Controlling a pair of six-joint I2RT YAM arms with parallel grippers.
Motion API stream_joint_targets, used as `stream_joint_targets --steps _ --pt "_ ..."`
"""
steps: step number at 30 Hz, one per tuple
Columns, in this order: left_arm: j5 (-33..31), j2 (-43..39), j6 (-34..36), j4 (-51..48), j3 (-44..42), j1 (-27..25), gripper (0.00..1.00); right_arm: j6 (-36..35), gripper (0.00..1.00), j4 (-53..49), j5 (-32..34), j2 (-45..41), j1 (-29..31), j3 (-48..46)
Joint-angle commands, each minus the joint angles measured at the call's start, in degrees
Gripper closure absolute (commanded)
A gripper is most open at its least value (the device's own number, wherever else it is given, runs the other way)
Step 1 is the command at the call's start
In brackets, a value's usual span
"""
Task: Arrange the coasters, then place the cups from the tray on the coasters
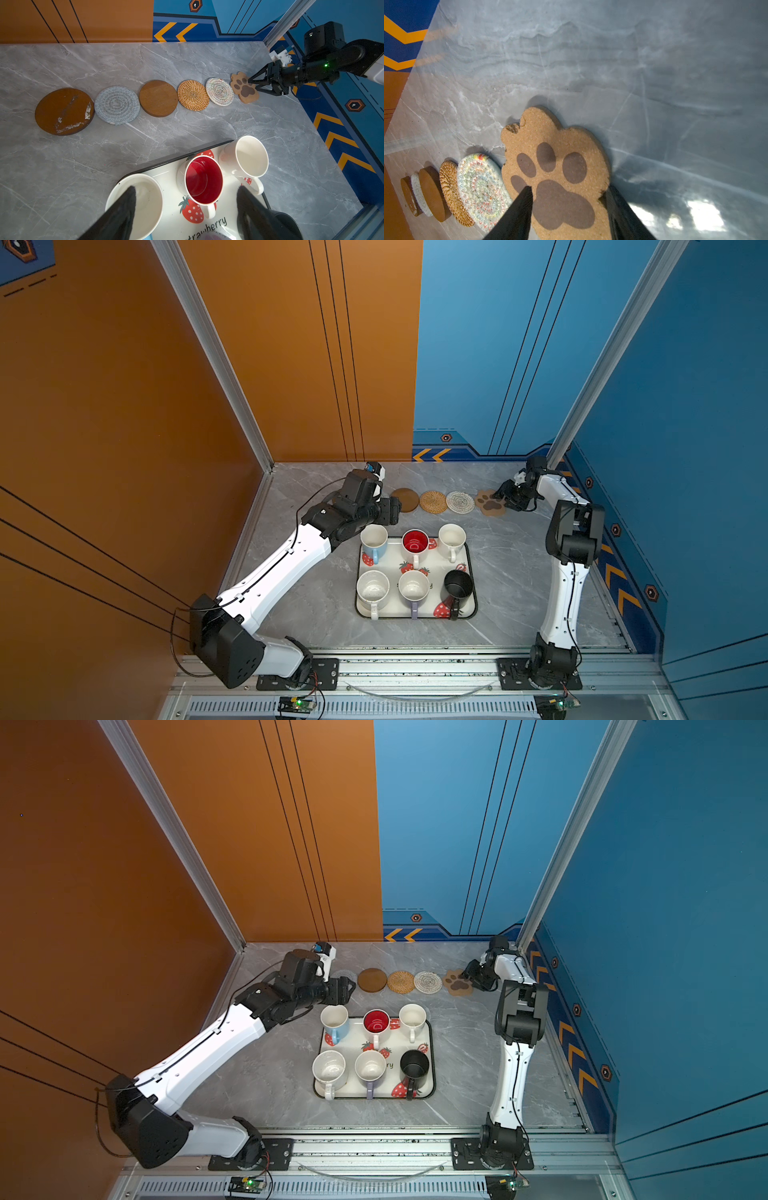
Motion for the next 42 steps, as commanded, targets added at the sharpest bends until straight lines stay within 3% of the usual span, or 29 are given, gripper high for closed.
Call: stream_joint_targets --steps 1,12,24,30,38,42 --pt "-1.32 -1.06 0.09 -1.33 1.01 -0.54 0.23 1.26 0.44 -2.95 0.30 4.67 1.06 -0.79" --pt "-1.65 -1.55 0.44 -1.41 1.18 -0.41 0.23 1.62 0.42 -3.02 2.22 -0.64 0.18 -1.86" --pt "-2.10 -3.81 1.50 -1.41 1.37 -0.23 0.22 1.06 0.41 -2.74 3.46 -16.89 1.64 -4.85" --pt "-2.46 -6.56 2.31 -1.50 0.48 -0.29 0.22 -0.36 0.40 -2.54 5.23 -26.95 5.06 -8.79" --pt "-3.31 -10.04 3.93 -2.18 0.92 -0.67 0.22 -0.29 0.38 2.99 8.47 -40.82 12.05 -21.25" --pt "-5.02 -11.84 4.66 -2.64 0.53 -0.76 0.22 -1.89 0.38 3.30 13.47 -47.13 17.09 -25.67"
